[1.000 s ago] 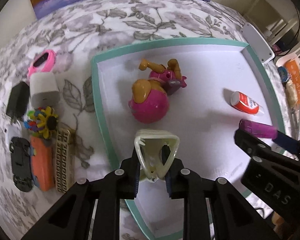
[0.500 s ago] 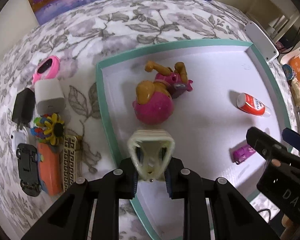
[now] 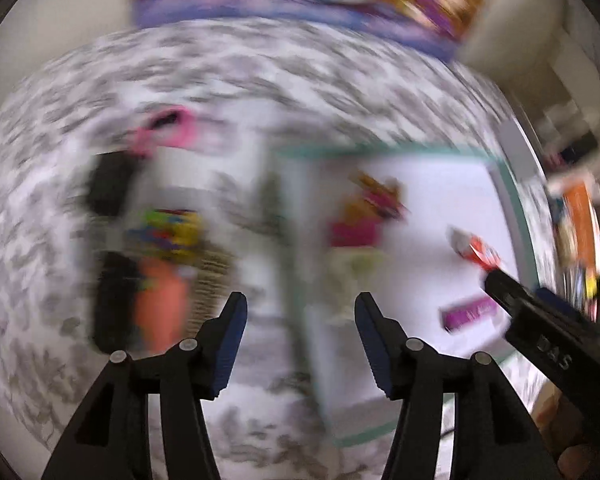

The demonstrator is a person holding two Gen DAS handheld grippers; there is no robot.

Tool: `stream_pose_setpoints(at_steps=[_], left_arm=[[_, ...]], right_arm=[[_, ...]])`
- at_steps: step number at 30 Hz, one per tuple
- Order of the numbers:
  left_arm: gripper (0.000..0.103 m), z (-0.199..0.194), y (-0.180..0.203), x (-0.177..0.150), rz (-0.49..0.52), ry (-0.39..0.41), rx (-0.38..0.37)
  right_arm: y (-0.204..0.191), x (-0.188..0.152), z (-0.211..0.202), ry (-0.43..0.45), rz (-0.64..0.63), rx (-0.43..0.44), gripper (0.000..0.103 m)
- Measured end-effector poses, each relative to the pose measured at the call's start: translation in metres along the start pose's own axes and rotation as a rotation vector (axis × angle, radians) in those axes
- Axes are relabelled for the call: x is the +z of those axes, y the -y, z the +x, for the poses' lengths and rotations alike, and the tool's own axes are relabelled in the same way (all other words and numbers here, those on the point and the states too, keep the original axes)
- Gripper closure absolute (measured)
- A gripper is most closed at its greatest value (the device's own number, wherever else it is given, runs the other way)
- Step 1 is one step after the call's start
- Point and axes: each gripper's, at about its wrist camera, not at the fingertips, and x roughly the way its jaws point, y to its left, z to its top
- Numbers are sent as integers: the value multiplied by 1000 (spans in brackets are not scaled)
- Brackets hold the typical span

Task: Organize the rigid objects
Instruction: 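Withdraw both grippers from the tray back toward the object pile, then grasp the gold patterned block with the right gripper while the left grasps the black toy car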

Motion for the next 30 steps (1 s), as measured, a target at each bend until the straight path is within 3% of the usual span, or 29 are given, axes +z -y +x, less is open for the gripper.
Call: stream_pose_setpoints(at_steps=[3,6,9,15,22,28,30], left_arm=[[38,-19,-41,3,-122,69,76],[32,-29,-77,3,-217,99,103],[30,-32,-117,-1,-317,93,89],[29,-26,-156,-11,-424,65,67],[29,-10,-155,-10,-425,26,-2],[29,9,-142,-8,-375,-26,-36],[31,16,-137,-7,-354,-44,-36]], right_arm=[[-10,1,-9,34,-16,17,18],[-37,-2,-17,46,-63,93,18],[-77,-10,-26,59,-152,165,18],[-147,-32,-29,47,-289,249,18],[-188,-50,-5,-14,-337,272,19],[-195,-54,16,-50,-329,250,37],[-197,-55,23,-59,-332,250,38]])
